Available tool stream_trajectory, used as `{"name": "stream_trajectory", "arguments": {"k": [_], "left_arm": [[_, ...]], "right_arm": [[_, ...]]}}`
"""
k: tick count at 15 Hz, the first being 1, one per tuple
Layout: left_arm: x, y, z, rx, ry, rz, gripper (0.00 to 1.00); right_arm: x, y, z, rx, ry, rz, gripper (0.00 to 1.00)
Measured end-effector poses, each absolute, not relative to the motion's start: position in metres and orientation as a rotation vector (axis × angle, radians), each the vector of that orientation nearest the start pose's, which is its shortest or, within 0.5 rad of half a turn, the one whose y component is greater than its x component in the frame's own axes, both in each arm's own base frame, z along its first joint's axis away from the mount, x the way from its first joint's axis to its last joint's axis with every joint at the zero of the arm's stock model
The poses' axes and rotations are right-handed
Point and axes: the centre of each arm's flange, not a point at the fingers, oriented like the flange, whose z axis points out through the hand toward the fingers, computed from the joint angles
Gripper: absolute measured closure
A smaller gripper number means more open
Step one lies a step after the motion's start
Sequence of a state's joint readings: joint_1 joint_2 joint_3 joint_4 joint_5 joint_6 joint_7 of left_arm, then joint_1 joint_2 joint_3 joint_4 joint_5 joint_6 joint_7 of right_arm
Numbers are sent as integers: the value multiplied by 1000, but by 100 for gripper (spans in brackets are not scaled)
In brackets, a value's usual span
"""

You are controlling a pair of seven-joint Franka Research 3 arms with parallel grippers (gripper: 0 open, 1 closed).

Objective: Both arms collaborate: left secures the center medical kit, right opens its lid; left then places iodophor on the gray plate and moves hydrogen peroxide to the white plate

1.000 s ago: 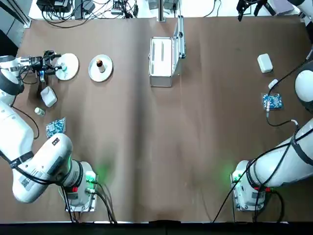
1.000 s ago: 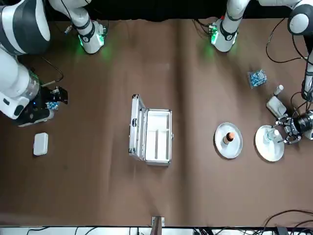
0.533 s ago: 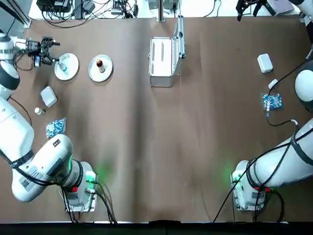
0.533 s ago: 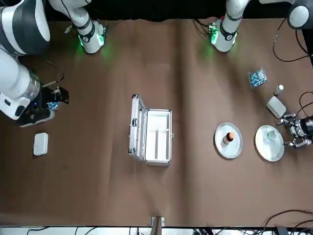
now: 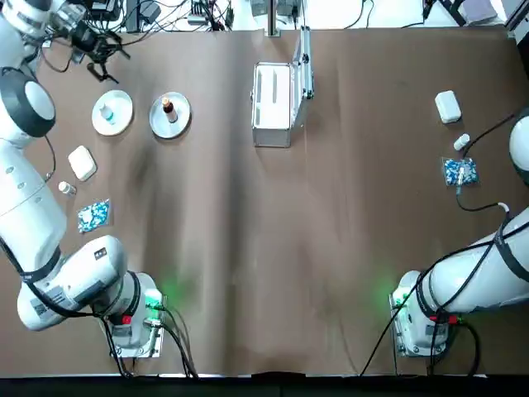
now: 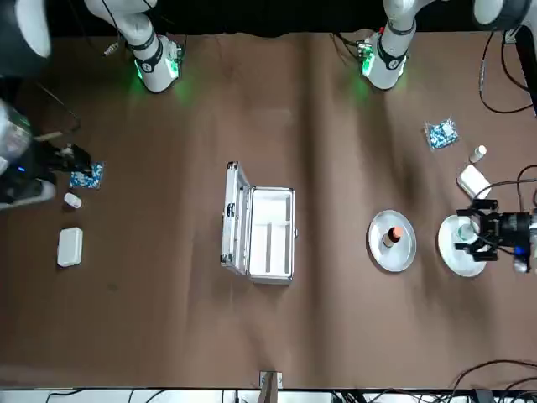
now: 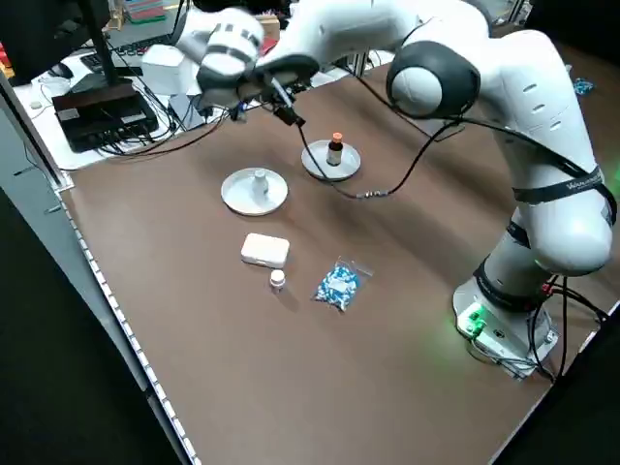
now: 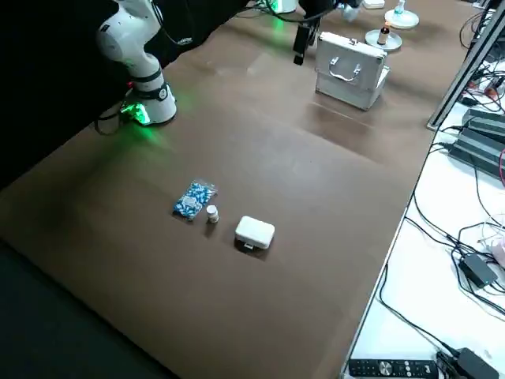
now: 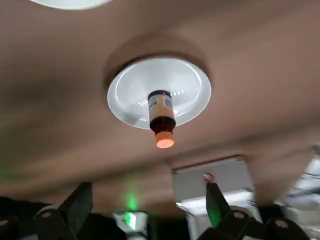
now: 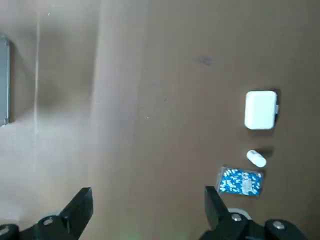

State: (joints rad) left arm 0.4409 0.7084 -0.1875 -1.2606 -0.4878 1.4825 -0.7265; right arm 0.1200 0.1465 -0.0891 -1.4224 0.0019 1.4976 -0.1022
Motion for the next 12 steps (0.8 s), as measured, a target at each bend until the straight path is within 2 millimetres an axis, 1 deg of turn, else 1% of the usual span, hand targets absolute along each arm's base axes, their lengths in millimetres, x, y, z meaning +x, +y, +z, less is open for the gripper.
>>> {"name": "stream_trajectory", "arguments": {"k": [2, 4, 8, 10, 12], "left_arm": [[680, 102, 353, -3002, -1588, 989, 0], [683, 56, 369, -3013, -1415, 899, 0], [679, -39, 406, -3012, -1077, 694, 0], [673, -76, 425, -3014, -961, 609, 0], [668, -96, 445, -3019, -898, 540, 0]], "right_arm": [[583, 13, 619, -3141, -186, 87, 1], [576, 7, 629, -3141, -171, 80, 1], [570, 3, 635, -3140, -159, 87, 1], [567, 1, 639, -3140, -150, 85, 1], [564, -1, 641, -3139, -138, 93, 1]]}}
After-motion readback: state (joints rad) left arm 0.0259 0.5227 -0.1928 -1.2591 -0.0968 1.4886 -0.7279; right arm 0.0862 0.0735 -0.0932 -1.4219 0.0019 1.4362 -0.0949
